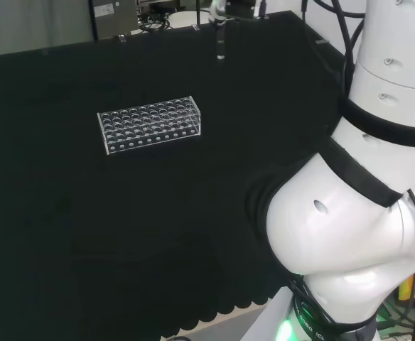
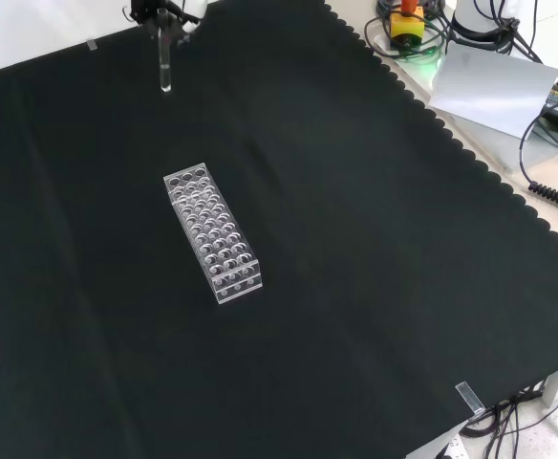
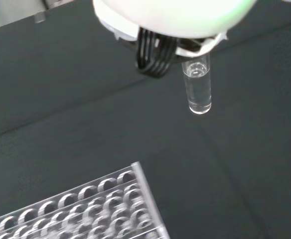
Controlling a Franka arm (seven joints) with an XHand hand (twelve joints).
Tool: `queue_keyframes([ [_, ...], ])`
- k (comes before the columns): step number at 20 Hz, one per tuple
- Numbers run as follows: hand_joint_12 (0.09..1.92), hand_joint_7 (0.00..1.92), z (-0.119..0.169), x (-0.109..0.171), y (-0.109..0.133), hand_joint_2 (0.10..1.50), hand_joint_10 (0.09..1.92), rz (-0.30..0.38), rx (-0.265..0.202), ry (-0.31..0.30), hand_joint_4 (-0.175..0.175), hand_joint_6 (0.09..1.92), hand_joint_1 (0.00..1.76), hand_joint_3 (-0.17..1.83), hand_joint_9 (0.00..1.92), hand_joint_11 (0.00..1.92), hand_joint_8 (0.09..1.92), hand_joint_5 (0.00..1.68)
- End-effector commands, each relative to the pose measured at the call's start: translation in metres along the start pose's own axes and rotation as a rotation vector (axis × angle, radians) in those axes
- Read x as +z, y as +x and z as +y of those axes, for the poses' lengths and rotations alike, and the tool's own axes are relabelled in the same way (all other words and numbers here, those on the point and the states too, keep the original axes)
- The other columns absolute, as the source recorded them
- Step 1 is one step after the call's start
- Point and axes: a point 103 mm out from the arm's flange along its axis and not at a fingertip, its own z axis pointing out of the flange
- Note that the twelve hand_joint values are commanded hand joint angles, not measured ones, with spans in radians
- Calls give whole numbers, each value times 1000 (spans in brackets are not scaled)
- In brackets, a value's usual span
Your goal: Shake the test tube.
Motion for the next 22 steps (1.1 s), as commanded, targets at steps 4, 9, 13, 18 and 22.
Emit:
queue_keyframes([
  [4,1015,1286,-18,28,111,604,730,31,-199,74,-175,753,1315,774,1522,1106,764,1230],
  [9,1016,1286,-38,40,163,603,729,46,-303,116,-175,752,1315,775,1522,1107,763,1231],
  [13,1016,1287,-51,47,180,602,729,62,-336,138,-175,751,1315,775,1522,1107,763,1231],
  [18,1016,1287,-51,46,169,602,729,64,-308,135,-175,750,1316,776,1522,1107,762,1232],
  [22,1017,1288,-43,44,138,601,729,51,-250,122,-175,750,1316,777,1522,1107,761,1233],
])
